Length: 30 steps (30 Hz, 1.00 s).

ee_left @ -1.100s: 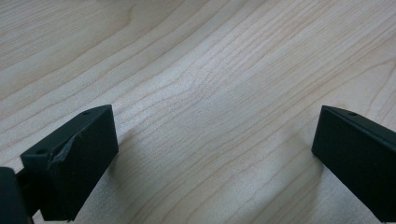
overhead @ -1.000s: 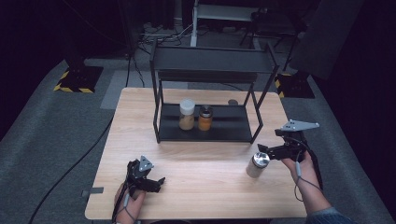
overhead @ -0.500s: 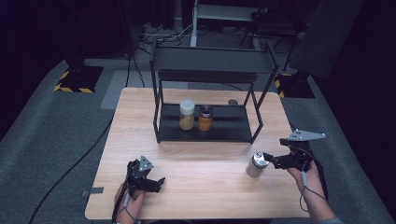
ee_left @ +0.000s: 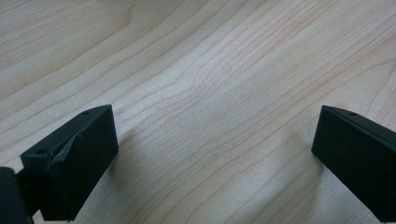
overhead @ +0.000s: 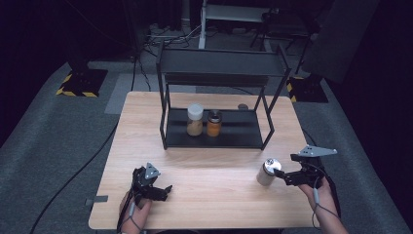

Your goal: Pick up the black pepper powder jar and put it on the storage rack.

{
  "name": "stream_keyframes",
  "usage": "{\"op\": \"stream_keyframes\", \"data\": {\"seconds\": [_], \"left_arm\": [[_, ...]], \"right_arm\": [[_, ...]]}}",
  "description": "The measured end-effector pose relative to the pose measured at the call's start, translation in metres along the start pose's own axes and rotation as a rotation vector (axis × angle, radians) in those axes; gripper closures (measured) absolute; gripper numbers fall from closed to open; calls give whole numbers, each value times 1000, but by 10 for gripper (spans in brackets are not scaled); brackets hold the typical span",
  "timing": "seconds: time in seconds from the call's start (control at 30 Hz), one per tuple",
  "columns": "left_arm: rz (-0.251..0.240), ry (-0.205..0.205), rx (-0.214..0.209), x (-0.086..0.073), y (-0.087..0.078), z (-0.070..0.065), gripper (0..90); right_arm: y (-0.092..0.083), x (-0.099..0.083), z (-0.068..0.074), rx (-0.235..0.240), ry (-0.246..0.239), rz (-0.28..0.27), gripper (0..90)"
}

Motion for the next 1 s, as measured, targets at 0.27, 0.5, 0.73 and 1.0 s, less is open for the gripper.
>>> {"op": "stream_keyframes", "data": {"seconds": [0.27, 0.5, 0.73, 1.0], "left_arm": [[1, 1, 1, 0, 0, 0, 0], [0, 1, 0, 0, 0, 0, 0], [-1, -1, 1, 0, 0, 0, 0], [0, -2, 2, 0, 0, 0, 0]], "right_arm": [[7, -19, -3, 8, 29, 16, 21], [10, -33, -4, 8, 32, 8, 20], [16, -43, -6, 19, 34, 1, 19], [26, -42, -4, 29, 19, 10, 19]]}}
Point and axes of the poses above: each handheld gripper's, and its own axes: y roughly forward along the jaws, x roughly out of its top, z roughly to its left, the point moved 10 cm from there along y, roughly forward along the jaws
